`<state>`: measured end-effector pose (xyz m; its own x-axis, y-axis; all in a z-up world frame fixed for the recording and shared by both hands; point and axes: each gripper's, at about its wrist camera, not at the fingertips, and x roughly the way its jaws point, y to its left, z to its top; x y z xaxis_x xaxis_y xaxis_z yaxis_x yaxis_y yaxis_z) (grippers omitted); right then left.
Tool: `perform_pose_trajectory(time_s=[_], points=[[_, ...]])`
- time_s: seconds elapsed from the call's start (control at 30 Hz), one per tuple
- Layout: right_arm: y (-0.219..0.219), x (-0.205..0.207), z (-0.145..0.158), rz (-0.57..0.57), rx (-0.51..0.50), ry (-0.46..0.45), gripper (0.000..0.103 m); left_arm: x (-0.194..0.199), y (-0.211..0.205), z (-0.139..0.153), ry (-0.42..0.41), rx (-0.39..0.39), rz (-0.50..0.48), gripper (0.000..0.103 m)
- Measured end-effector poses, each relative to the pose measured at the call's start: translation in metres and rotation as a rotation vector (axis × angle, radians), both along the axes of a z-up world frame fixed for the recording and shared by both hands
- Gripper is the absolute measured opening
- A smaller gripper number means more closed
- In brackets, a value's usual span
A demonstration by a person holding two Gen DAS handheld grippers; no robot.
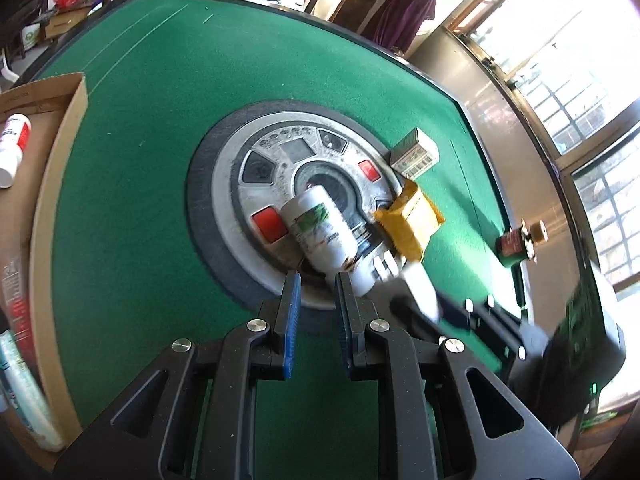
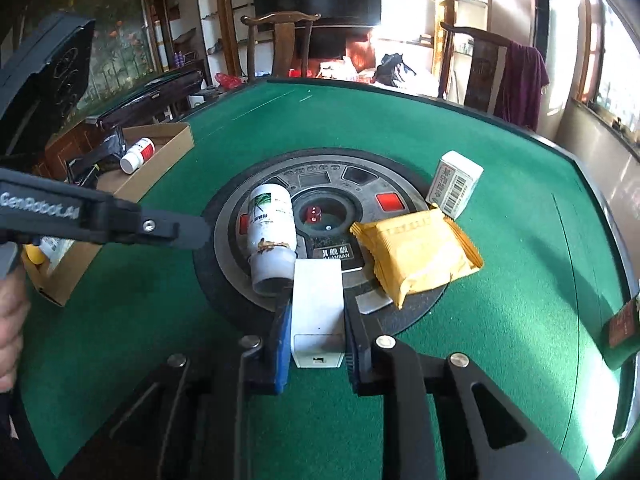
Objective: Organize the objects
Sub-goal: 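Grasp the large green-labelled white bottle with the left gripper while the right grasps the small white box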
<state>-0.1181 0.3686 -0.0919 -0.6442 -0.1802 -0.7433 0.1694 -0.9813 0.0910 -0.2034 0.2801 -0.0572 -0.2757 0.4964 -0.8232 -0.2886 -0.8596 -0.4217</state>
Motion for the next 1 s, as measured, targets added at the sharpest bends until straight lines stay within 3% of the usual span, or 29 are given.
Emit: perform_pose_trajectory(time_s=[0.07, 0.13, 0.23, 0.47, 0.53, 0.83, 1.0], points=[[0.006, 0.005, 0.003, -0.030, -0.015, -0.002, 0.021, -0.007, 0.011, -0.001, -0.008, -0.017, 0.025, 0.028], [0.012, 0.008, 0.006, -0.050, -0.029, 0.000, 0.022, -0.013, 0.019, 0.000, 0.022, -0.052, 0.077, 0.028], [0.019, 0.010, 0.010, -0.081, -0.048, 0.005, 0.022, -0.019, 0.030, 0.000, 0.029, -0.054, 0.105, 0.037], [0.028, 0.012, 0.015, -0.098, -0.084, 0.009, 0.021, -0.026, 0.054, -0.018, 0.046, -0.191, 0.156, 0.037], [0.029, 0.013, 0.018, -0.097, -0.093, 0.016, 0.021, -0.028, 0.055, -0.026, 0.029, -0.189, 0.142, 0.037], [0.027, 0.015, 0.021, -0.106, -0.097, 0.037, 0.022, 0.004, 0.018, -0.023, 0.134, -0.184, 0.008, 0.034], [0.017, 0.018, 0.021, -0.078, -0.112, 0.056, 0.022, 0.038, -0.007, -0.007, 0.266, -0.200, -0.032, 0.034]])
